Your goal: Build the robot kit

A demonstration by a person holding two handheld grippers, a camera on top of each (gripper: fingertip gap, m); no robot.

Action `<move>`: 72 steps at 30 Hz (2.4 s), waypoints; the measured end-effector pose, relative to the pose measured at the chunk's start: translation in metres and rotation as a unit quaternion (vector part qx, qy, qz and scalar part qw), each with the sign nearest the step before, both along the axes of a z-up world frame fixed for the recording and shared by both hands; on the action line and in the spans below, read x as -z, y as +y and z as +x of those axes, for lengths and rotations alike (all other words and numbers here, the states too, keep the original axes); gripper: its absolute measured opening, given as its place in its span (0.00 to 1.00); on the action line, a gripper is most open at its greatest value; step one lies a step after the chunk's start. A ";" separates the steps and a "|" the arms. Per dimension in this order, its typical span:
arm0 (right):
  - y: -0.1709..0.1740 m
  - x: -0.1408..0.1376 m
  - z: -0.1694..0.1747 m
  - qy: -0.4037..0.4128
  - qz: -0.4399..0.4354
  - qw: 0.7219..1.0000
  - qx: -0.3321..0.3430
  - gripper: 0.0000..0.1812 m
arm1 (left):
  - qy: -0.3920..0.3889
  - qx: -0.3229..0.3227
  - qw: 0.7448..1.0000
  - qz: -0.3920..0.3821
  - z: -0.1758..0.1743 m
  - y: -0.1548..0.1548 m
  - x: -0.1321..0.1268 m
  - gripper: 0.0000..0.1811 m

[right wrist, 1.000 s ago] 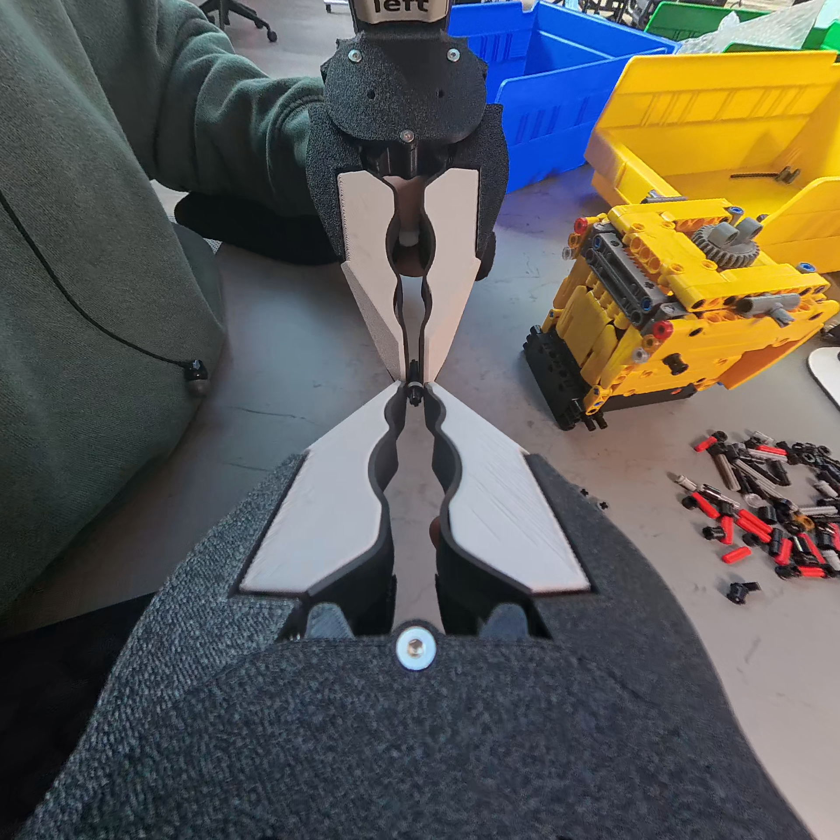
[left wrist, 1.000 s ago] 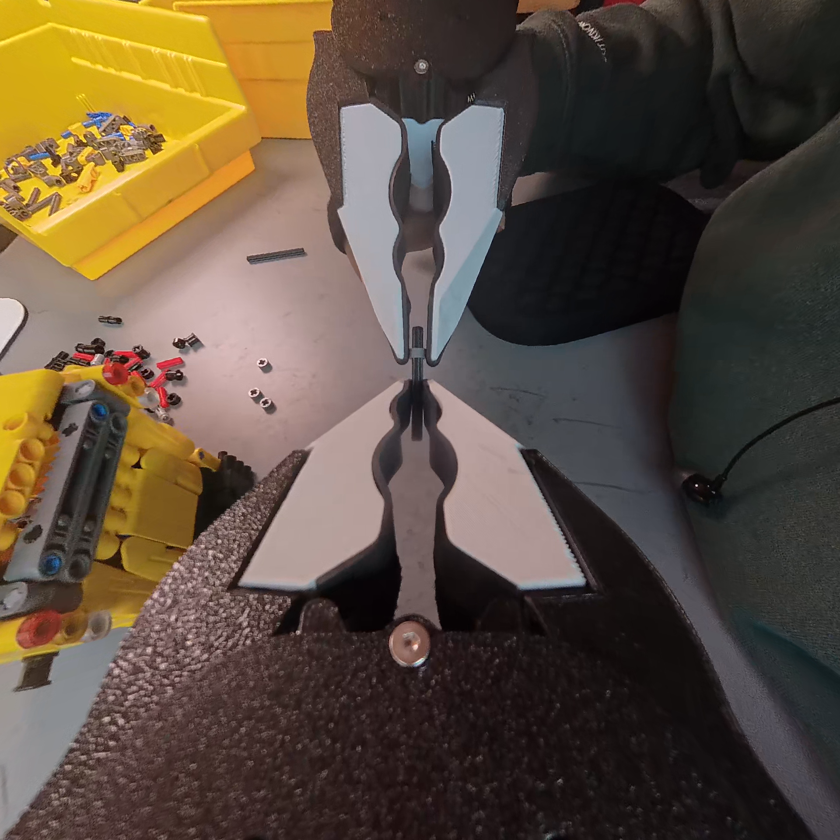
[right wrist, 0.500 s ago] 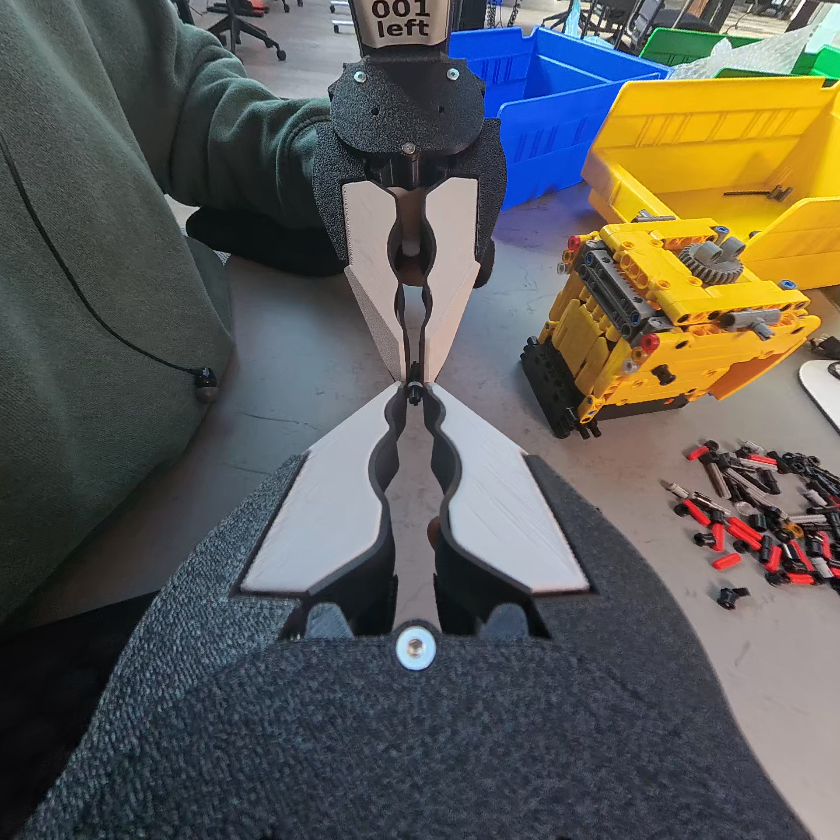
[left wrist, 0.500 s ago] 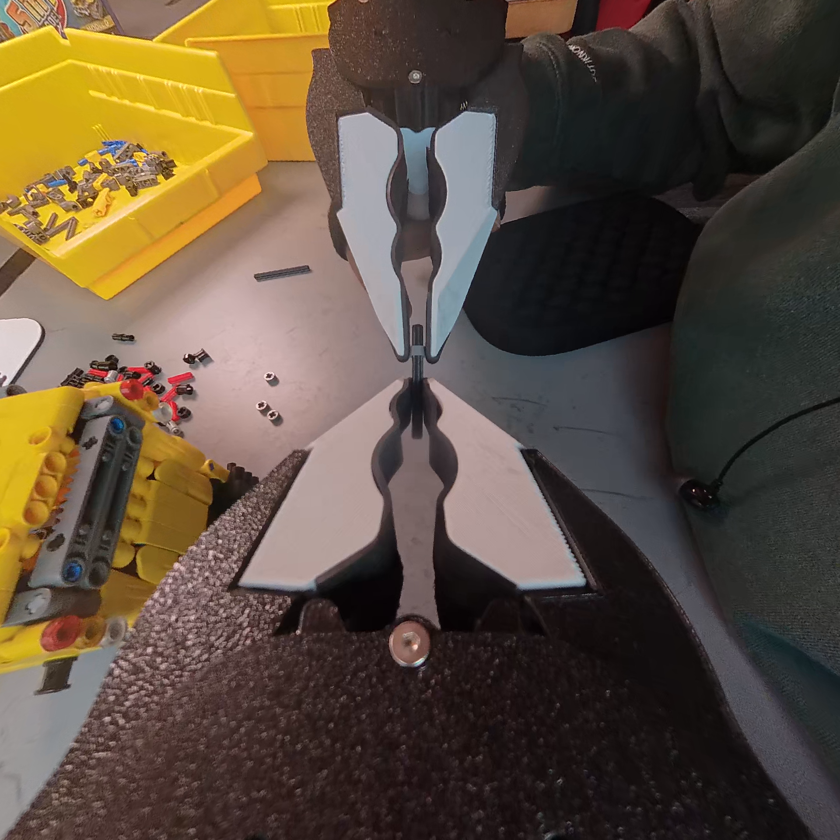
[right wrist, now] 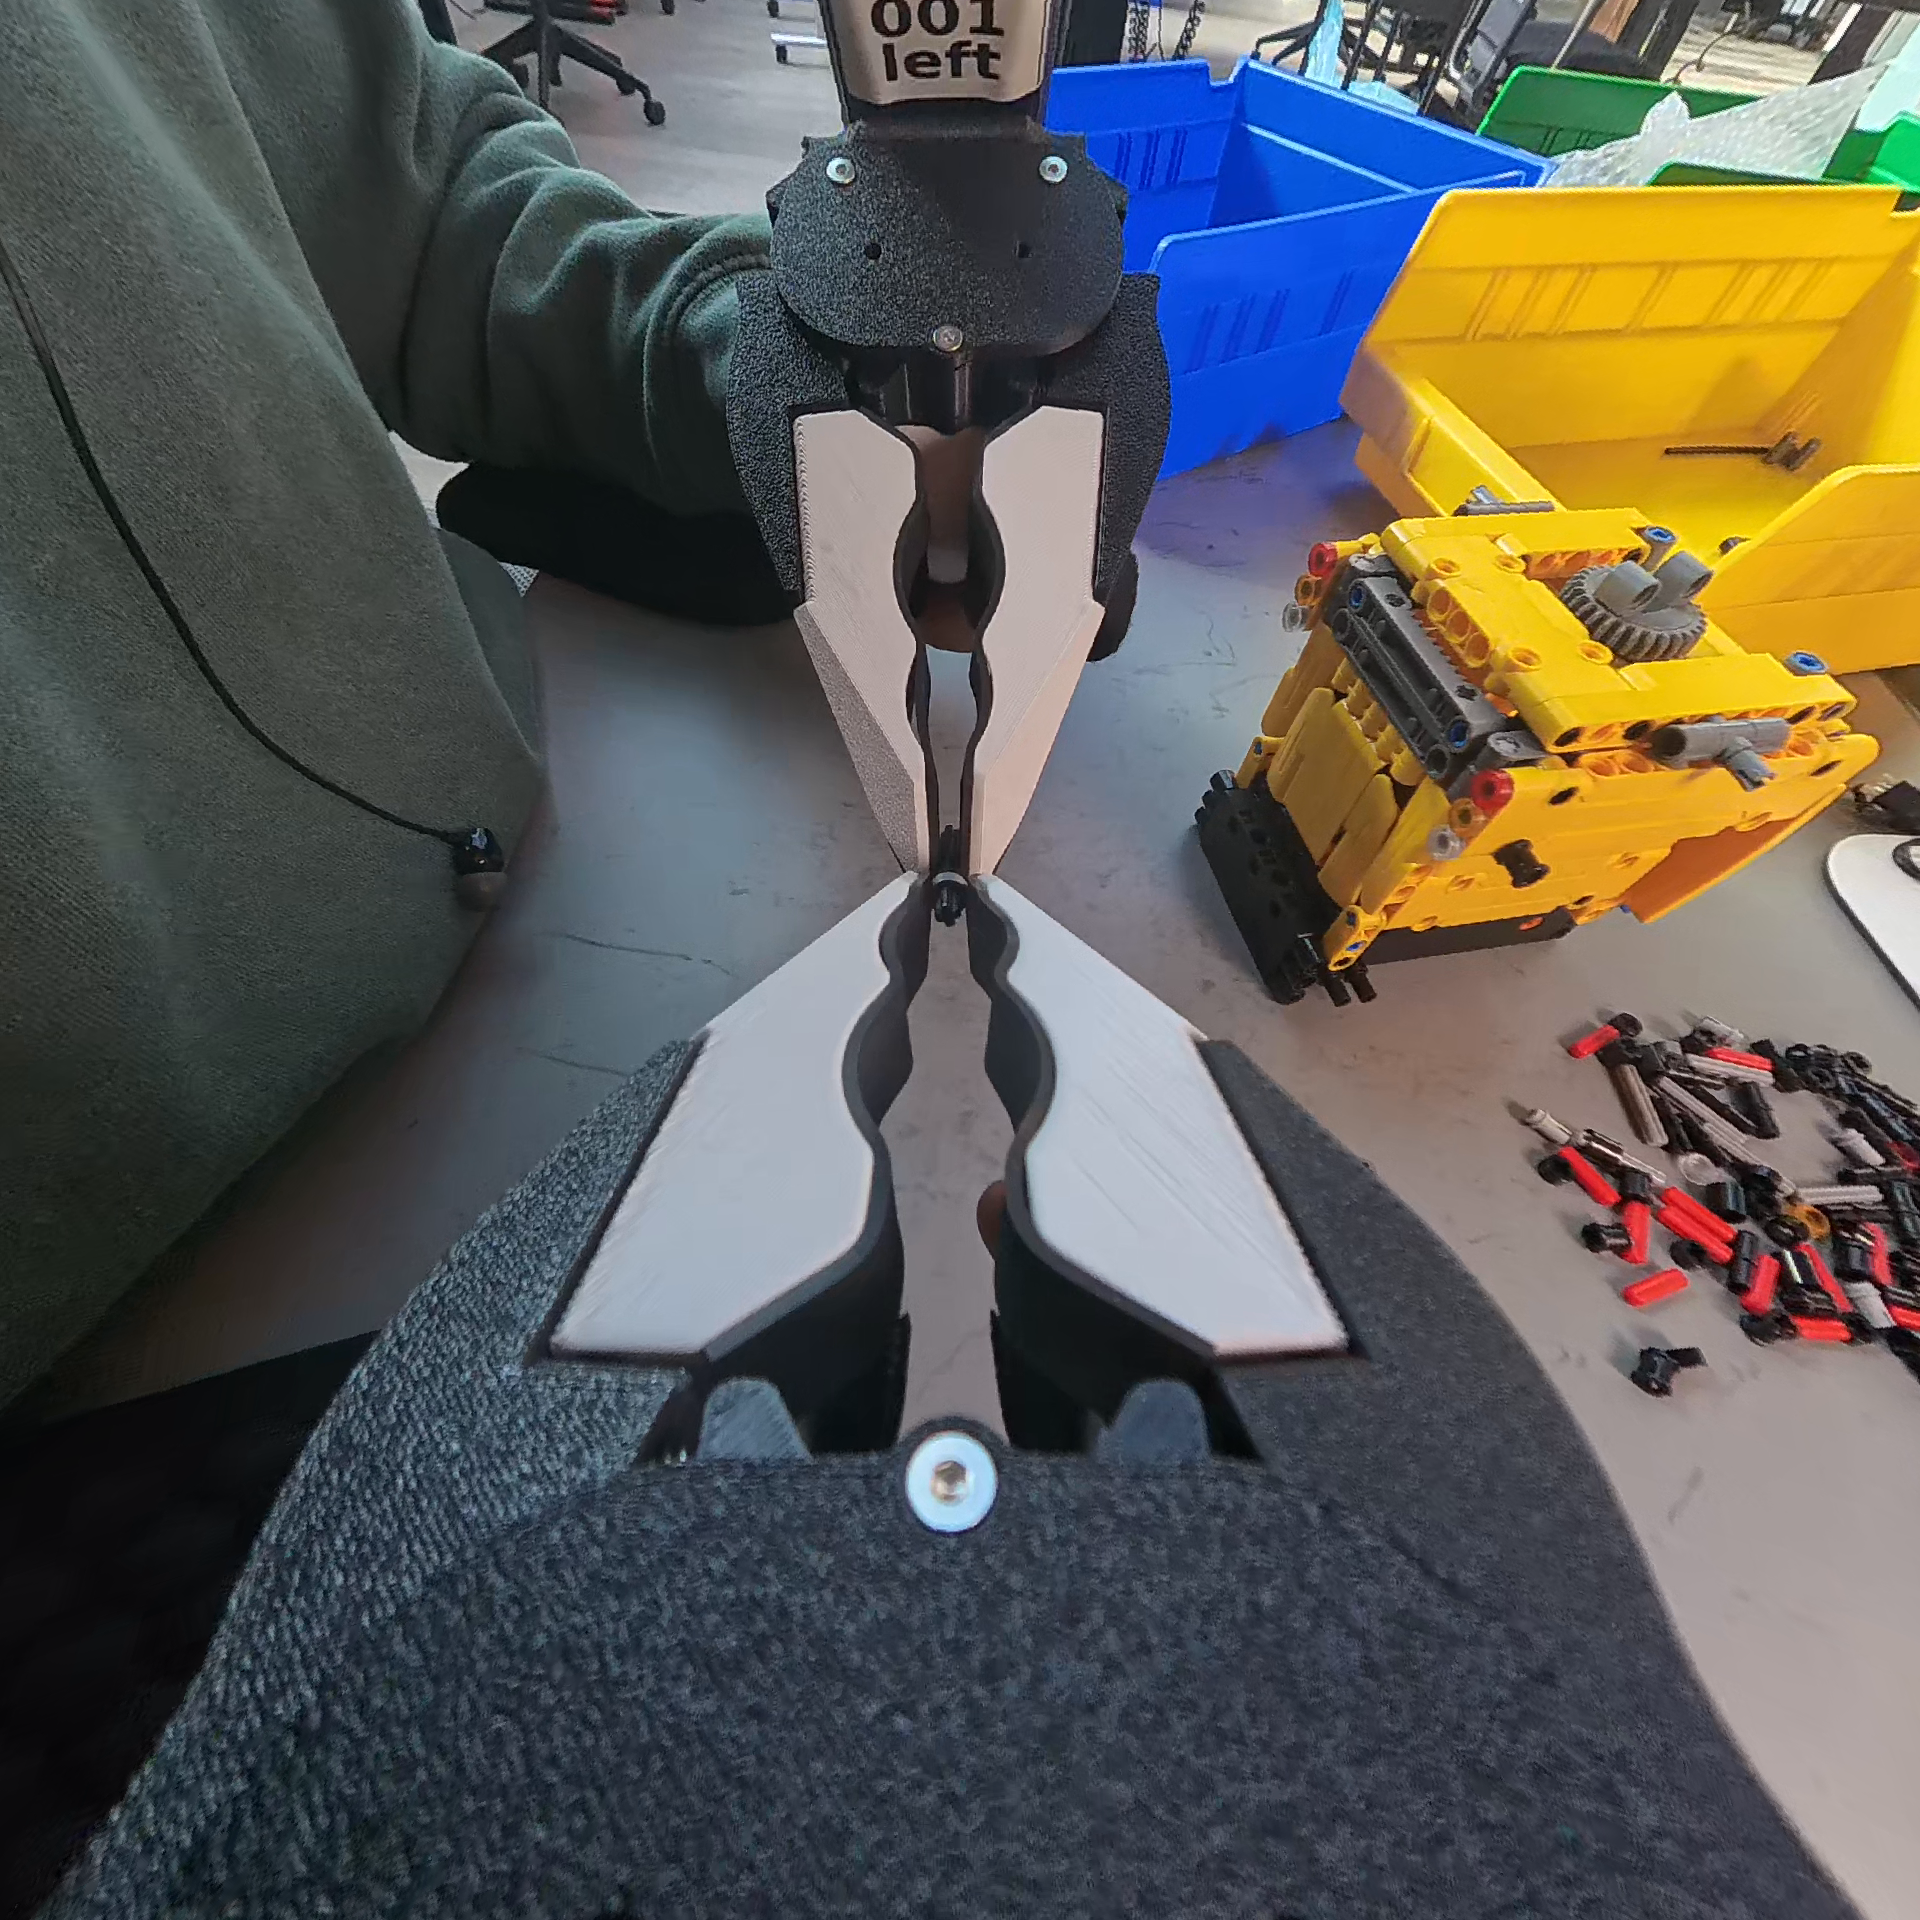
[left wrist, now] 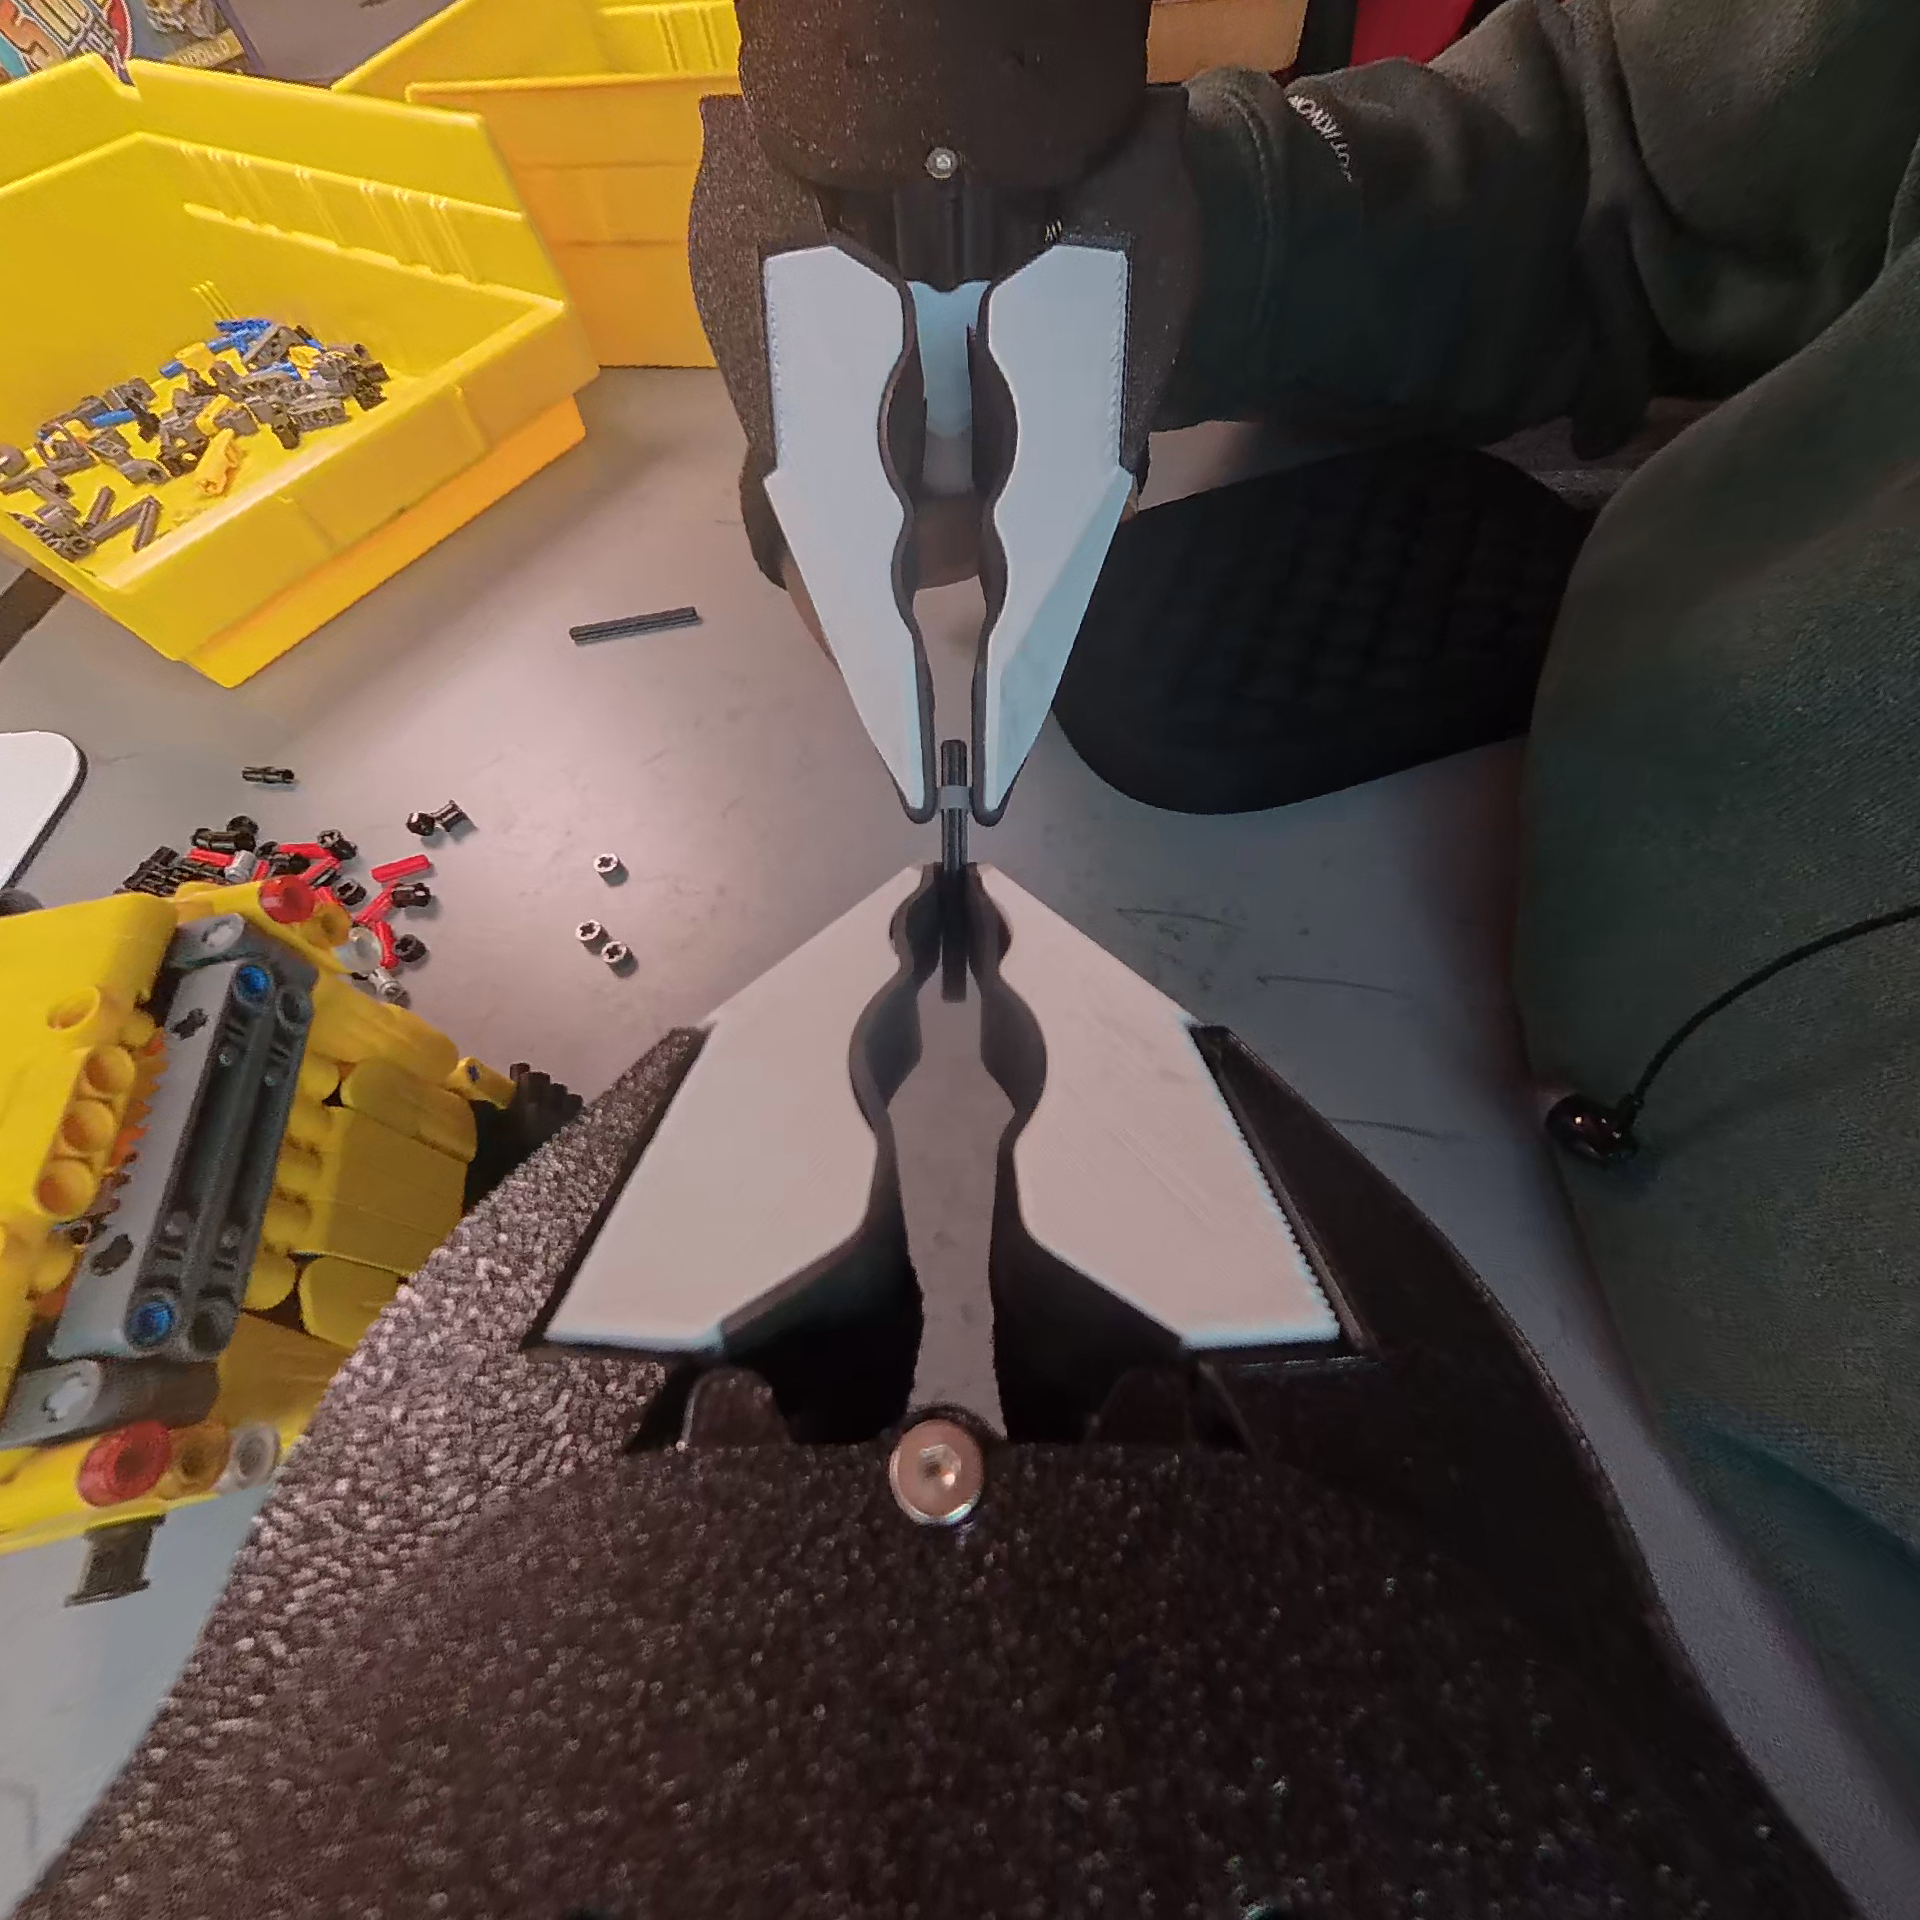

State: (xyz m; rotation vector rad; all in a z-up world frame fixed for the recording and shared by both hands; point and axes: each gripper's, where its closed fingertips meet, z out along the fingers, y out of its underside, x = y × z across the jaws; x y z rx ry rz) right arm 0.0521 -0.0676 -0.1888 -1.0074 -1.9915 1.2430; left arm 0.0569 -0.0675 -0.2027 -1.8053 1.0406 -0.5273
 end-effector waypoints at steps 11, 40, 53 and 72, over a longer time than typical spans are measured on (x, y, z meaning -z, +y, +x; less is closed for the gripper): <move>0.012 -0.010 -0.006 0.023 -0.025 0.999 0.039 0.08 | 0.059 -0.039 0.995 0.072 -0.017 0.012 0.002 0.02; 0.058 -0.065 -0.011 0.162 -0.086 0.971 0.154 0.02 | -0.242 -0.289 0.925 0.051 -0.163 0.050 -0.081 0.23; 0.054 -0.058 -0.013 0.156 -0.051 0.973 0.163 0.02 | -0.162 -0.287 0.944 -0.015 -0.149 0.050 -0.037 0.08; 0.046 -0.043 -0.006 0.136 -0.088 0.982 0.099 0.02 | -0.106 -0.124 0.986 0.039 -0.094 0.005 -0.050 0.14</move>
